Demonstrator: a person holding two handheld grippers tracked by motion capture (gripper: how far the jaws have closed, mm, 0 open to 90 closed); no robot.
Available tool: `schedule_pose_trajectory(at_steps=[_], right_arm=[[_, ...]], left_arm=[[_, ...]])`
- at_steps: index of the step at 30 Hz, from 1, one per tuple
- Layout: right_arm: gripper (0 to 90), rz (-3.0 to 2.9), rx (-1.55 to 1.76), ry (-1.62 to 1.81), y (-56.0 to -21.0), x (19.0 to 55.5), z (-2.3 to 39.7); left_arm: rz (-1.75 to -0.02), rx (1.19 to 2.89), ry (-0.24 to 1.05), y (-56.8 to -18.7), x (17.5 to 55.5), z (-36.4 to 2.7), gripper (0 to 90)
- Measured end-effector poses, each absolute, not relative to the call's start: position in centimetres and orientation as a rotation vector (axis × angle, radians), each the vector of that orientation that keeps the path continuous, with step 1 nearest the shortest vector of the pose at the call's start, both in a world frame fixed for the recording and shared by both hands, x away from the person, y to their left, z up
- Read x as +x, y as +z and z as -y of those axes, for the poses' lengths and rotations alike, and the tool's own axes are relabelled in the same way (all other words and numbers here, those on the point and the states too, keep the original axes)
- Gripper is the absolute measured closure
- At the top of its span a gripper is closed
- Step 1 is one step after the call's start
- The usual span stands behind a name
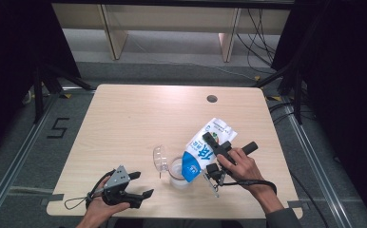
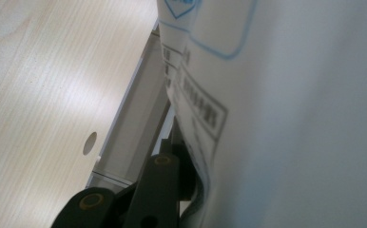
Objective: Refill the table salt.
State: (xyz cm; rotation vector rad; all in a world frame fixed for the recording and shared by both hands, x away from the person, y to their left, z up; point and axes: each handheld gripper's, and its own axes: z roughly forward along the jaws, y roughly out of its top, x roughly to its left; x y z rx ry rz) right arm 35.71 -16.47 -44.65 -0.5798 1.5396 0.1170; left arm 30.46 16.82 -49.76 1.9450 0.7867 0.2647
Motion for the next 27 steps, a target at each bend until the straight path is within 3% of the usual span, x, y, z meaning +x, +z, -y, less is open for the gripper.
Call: schedule_pose_trajectory(at_steps=[27], right_arm=[[81.5, -1.557, -0.566, 0.113, -44.64, 35.63, 16.5]], left_arm=[[-0.786, 1.946, 0.266, -49.74, 30.46, -16.84, 19.1]])
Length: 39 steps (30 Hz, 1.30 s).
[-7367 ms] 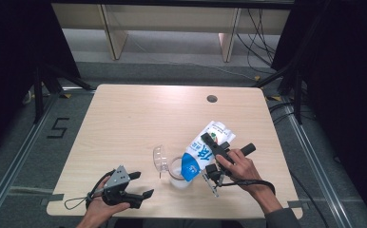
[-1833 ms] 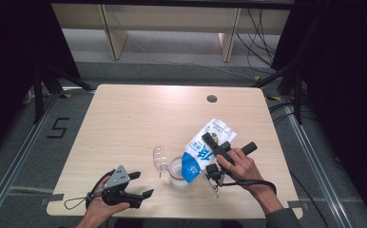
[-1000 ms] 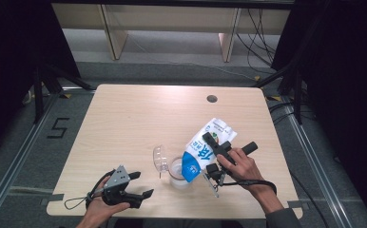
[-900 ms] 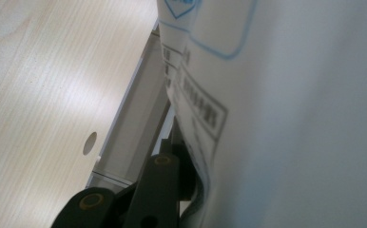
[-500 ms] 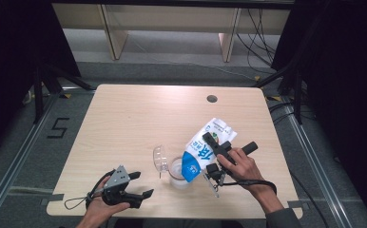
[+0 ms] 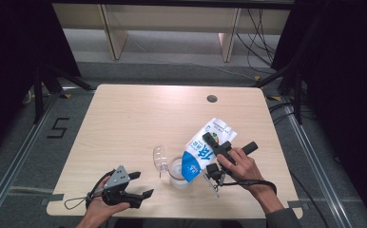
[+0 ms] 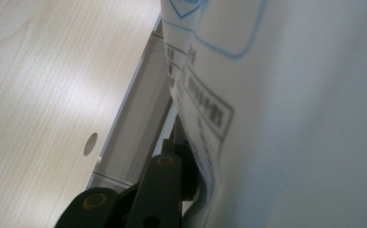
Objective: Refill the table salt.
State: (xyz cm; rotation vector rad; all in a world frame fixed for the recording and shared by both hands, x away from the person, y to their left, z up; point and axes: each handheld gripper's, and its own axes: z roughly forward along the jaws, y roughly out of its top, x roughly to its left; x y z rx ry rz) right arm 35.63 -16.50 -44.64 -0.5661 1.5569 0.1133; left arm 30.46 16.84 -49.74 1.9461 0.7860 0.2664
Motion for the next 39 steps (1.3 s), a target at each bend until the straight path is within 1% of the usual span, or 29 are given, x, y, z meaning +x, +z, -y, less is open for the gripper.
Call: schedule_pose_trajectory(at_steps=[23, 30, 31, 33, 39], right_arm=[[82.0, -1.566, -0.567, 0.144, -44.57, 35.66, 16.45], [82.1, -1.608, -0.55, 0.199, -45.06, 35.75, 16.44], [82.1, -1.607, -0.547, 0.223, -45.16, 35.82, 16.44], [82.1, -1.633, -0.532, 0.223, -45.19, 35.71, 16.4], [82.1, -1.688, -0.517, 0.291, -45.5, 36.06, 16.32]], left_arm=[[-0.778, 1.952, 0.273, -49.75, 30.59, -16.92, 19.1], [-0.789, 1.943, 0.269, -49.79, 30.58, -16.84, 19.0], [-0.811, 1.936, 0.259, -49.81, 30.5, -16.79, 19.1], [-0.777, 1.952, 0.274, -49.76, 30.65, -16.86, 19.1], [-0.784, 1.954, 0.262, -49.81, 30.69, -16.84, 19.1]])
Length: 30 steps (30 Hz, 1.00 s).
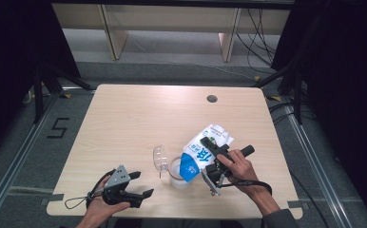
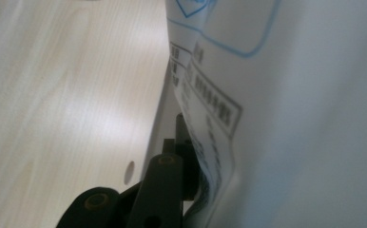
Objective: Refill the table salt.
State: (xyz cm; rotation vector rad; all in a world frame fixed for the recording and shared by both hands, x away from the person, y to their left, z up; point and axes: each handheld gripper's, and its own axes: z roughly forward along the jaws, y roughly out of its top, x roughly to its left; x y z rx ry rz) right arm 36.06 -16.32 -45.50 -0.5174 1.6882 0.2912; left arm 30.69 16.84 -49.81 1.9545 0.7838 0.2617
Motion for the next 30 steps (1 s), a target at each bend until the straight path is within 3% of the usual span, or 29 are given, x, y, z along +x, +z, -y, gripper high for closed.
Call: schedule_pose_trajectory(at_steps=[30], right_arm=[[83.1, -1.918, -0.147, 0.701, -45.3, 36.9, 18.9]], left_arm=[[-0.792, 1.952, 0.248, -49.9, 30.7, -16.8, 19.0]])
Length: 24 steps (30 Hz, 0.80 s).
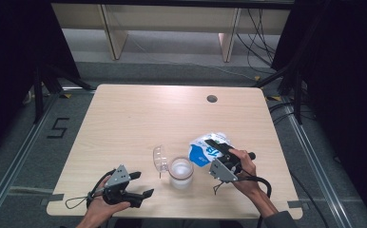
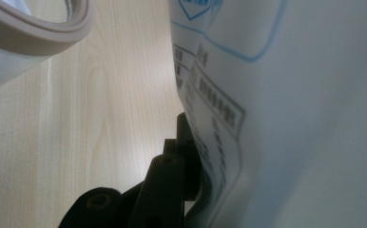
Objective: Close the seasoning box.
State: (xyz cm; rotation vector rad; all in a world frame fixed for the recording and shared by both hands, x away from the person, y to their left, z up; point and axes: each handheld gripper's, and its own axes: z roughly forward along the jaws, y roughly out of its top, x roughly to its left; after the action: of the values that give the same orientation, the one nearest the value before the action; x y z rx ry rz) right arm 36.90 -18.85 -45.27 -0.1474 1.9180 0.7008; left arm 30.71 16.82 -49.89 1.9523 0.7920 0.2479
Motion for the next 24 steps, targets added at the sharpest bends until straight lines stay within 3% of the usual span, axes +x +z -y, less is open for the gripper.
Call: schedule_pose_trajectory(at_steps=[24], right_arm=[[84.8, -1.96, 0.193, 0.91, -45.4, 39.0, 23.1]], left_arm=[[-0.785, 1.963, 0.277, -49.7, 30.7, -17.0, 19.1]])
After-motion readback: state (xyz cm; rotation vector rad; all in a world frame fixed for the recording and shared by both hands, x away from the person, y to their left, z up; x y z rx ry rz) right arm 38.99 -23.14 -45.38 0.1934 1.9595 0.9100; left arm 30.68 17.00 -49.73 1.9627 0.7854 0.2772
